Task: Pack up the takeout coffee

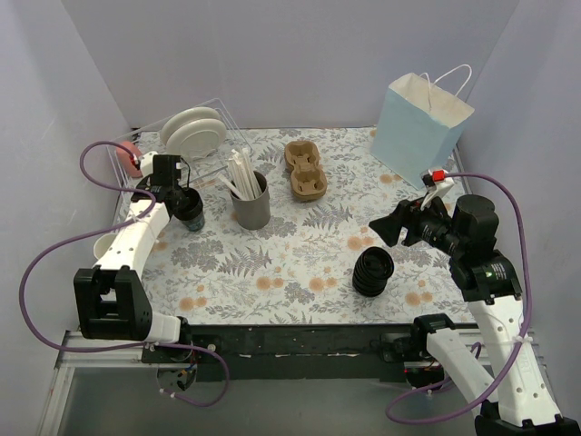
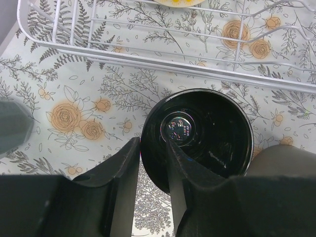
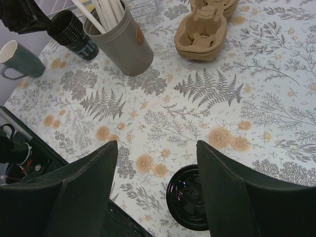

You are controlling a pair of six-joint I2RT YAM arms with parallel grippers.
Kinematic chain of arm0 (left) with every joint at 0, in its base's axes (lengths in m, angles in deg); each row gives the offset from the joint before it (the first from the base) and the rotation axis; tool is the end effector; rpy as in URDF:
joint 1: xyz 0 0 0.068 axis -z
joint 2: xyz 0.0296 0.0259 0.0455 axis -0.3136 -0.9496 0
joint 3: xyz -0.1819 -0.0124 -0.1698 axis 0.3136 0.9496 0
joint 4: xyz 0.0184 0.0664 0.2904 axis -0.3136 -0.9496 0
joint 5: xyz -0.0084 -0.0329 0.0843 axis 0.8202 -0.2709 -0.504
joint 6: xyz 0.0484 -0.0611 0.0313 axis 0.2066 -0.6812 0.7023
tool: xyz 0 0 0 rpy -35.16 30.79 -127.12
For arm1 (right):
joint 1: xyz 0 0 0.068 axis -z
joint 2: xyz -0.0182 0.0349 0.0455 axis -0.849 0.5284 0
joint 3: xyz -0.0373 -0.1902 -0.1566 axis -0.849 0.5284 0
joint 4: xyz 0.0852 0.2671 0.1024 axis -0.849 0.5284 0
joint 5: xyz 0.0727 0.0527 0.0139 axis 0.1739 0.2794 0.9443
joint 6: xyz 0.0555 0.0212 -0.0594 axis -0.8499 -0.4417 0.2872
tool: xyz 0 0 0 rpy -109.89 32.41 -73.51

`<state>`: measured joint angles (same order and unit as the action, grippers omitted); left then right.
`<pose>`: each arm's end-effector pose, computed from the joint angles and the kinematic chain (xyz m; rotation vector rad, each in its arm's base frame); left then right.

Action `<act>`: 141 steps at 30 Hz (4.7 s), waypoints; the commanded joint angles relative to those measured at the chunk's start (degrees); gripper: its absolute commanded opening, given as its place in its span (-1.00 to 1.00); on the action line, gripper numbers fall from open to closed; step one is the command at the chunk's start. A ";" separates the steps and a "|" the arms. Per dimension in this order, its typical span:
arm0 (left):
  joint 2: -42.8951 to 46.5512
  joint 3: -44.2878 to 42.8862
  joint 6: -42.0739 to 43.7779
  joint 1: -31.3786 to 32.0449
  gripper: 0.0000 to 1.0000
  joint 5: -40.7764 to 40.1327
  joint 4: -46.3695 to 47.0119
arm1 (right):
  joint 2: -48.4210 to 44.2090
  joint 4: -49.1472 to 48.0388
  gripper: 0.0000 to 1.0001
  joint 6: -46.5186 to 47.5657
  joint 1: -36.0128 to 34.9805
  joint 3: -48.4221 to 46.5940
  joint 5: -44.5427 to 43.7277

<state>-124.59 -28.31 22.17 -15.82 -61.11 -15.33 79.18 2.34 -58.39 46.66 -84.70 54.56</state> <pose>0.3528 0.0166 0.2100 -1.4085 1.8940 -0.0235 0.2171 0.0761 0.3513 -0.3036 1.8551 0.6923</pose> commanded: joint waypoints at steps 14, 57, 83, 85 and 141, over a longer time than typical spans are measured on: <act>-0.48 0.34 0.60 -0.26 -0.53 0.29 -0.13 | -0.38 -0.23 0.45 1.18 -0.16 -0.66 -1.00; -1.53 -3.35 2.10 -0.17 -0.53 0.38 -2.94 | -0.12 0.13 0.45 1.79 -0.16 -0.75 -1.44; -0.57 -7.04 2.36 -0.26 -1.00 1.88 -5.58 | 0.41 0.39 0.45 2.06 -0.25 -1.10 -1.35; -0.56 -7.83 2.27 -0.26 -1.00 2.14 -5.84 | 0.41 0.30 0.45 1.97 -0.25 -1.10 -1.44; -3.46 -6.60 2.27 -0.17 -0.70 2.49 -6.37 | 0.23 1.71 0.47 2.58 -0.25 -2.16 -1.61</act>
<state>-127.54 -32.83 23.78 -15.82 -58.47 -21.69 79.18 5.18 -56.60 46.66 -84.81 53.17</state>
